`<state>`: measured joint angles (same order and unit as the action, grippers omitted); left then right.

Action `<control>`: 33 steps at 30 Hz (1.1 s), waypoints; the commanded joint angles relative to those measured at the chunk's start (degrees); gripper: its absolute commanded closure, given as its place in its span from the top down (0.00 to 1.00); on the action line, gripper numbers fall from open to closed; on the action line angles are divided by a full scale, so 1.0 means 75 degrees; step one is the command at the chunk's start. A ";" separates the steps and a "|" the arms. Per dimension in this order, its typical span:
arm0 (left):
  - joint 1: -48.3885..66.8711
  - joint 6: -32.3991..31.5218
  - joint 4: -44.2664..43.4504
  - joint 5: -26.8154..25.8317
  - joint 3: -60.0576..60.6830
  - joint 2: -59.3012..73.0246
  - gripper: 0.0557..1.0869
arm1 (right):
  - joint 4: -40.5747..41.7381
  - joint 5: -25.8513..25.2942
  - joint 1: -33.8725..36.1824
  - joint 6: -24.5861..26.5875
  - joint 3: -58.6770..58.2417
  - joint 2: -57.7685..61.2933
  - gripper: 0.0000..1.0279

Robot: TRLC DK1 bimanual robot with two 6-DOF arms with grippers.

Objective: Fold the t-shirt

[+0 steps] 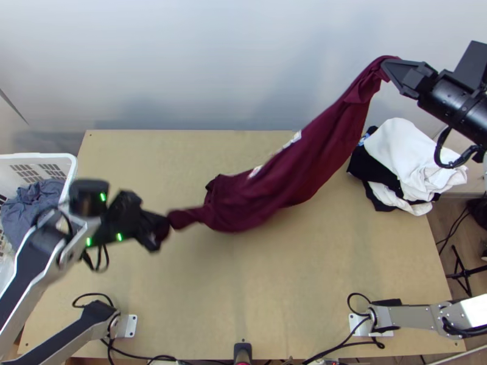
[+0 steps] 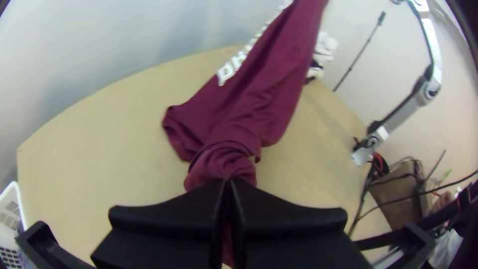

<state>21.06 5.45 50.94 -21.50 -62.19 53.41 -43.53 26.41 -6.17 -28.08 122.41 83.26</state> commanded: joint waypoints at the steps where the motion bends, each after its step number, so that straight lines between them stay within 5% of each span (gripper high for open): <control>1: 0.2934 -0.2157 -0.0428 -0.0439 -0.0145 -0.1016 0.03 | 0.0003 0.0005 0.0120 0.0017 -0.0349 -0.0309 0.03; 8: 0.4212 -0.4524 -0.2327 -0.0767 -0.1270 -0.0805 0.03 | 0.0062 0.0005 0.0167 0.0052 -0.0935 -0.0473 0.03; 12: 0.4469 -0.4653 -0.2831 -0.0860 -0.0883 -0.0828 0.07 | 0.0355 0.0005 0.0179 0.0052 -0.1556 -0.0590 0.03; 17: 0.3848 -0.3001 -0.2948 -0.0661 0.1765 -0.1344 0.15 | 0.1105 0.0005 0.0155 -0.0030 -0.2622 -0.0813 0.03; 23: 0.0743 -0.0071 -0.4073 -0.0696 0.4707 -0.0980 0.19 | 0.1327 0.0005 0.0120 0.0029 -0.3196 -0.0848 0.03; 25: -0.0511 0.0937 -0.4225 -0.0837 0.4835 -0.0266 0.19 | 0.1374 0.0005 0.0085 0.0040 -0.3302 -0.0860 0.03; 31: -0.2433 0.1828 -0.4085 -0.0872 0.4355 0.1856 0.19 | 0.1526 0.0005 -0.0103 0.0064 -0.3864 -0.0836 0.03; 32: -0.2562 0.1921 -0.4049 -0.0884 0.4367 0.1926 0.28 | 0.1608 0.0005 -0.0161 0.0087 -0.4028 -0.0813 0.03; 33: -0.2609 0.1945 -0.3956 -0.0884 0.4378 0.1938 0.49 | 0.1655 0.0005 -0.0231 0.0146 -0.4181 -0.0766 0.03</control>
<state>14.52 11.64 21.04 -27.64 -31.75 58.39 -32.97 26.44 -6.07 -27.83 96.77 76.95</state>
